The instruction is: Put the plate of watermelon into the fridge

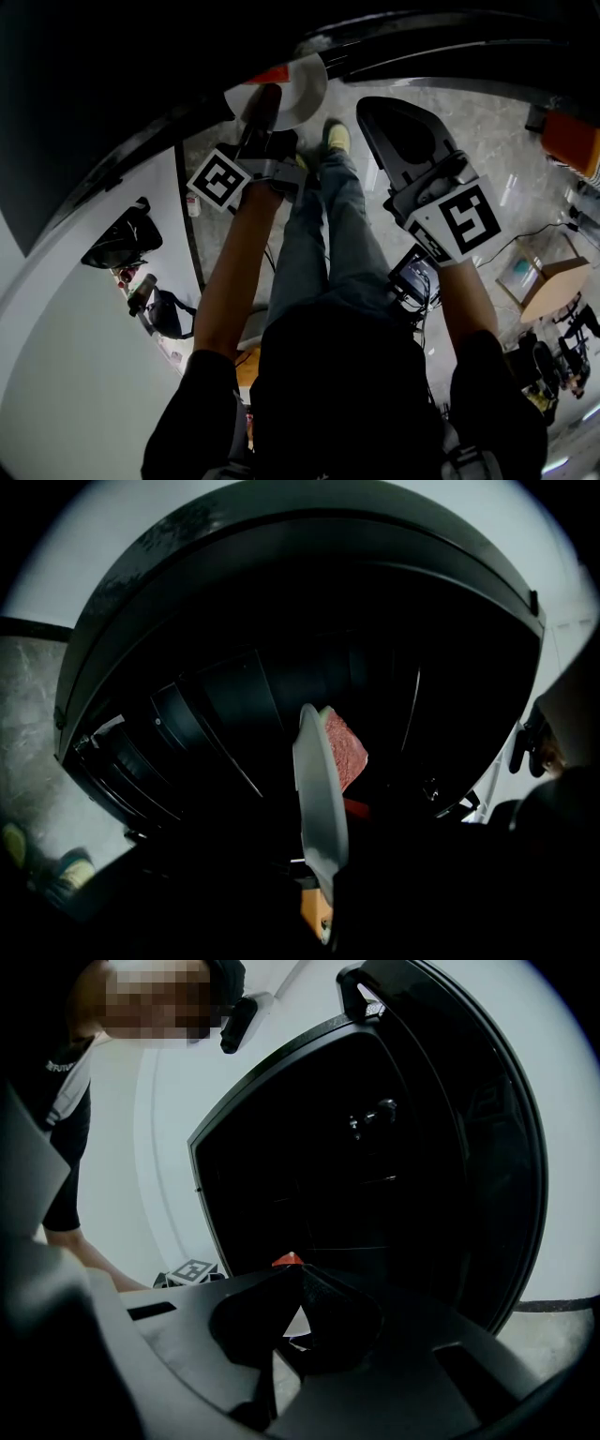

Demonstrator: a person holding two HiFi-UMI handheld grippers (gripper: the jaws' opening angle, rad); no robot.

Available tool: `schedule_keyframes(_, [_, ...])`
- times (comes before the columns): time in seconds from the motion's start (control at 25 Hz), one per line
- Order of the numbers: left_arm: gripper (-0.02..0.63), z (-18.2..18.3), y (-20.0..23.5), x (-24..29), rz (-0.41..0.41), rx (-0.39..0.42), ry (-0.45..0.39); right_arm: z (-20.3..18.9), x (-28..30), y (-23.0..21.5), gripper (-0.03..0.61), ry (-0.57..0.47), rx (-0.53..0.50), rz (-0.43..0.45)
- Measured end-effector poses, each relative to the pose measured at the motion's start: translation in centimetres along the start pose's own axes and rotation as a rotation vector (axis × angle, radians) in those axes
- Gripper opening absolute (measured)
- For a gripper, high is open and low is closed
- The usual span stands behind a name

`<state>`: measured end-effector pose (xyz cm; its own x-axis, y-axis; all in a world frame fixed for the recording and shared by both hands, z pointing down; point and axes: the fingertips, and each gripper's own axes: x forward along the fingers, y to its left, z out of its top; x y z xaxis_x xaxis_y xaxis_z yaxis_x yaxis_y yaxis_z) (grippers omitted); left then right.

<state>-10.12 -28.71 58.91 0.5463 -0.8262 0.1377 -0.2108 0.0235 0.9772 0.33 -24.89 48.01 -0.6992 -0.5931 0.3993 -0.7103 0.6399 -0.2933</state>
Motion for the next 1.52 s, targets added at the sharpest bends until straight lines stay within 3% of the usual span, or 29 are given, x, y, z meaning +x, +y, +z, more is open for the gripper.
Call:
schedule_keyframes(0.44, [0.023,1.5,2.4,2.5,0.025,-0.049,-0.072,-0.5,-0.2,-0.1,0.014,0.013,0.0,0.011])
schedule_keyframes(0.84, [0.023,2.1,2.3,3.5,0.007,-0.018,-0.105,-0.8,-0.1,0.5,0.014,0.015,0.008,0.022])
schedule_keyframes(1.0, [0.031,2.0,2.3,3.2,0.002,-0.094,-0.152,-0.7,-0.1,0.6,0.014,0.019,0.01,0.022])
schedule_keyframes(1.08, [0.077,1.9,2.1,3.0,-0.025,-0.12,-0.167,-0.7,-0.1,0.6,0.014,0.019,0.009,0.023])
schedule_keyframes(1.28, [0.239,2.1,0.7,2.8,-0.071,0.019,-0.144,-0.6,-0.1,0.5,0.014,0.012,0.012,0.022])
schedule_keyframes(1.4, [0.345,1.1,0.3,2.7,-0.074,0.157,-0.048,-0.7,-0.1,0.4,0.014,0.015,0.01,0.023])
schedule_keyframes(1.52, [0.404,-0.1,-0.1,2.7,-0.089,0.302,0.064,-0.7,0.1,0.7,0.014,0.017,0.009,0.032])
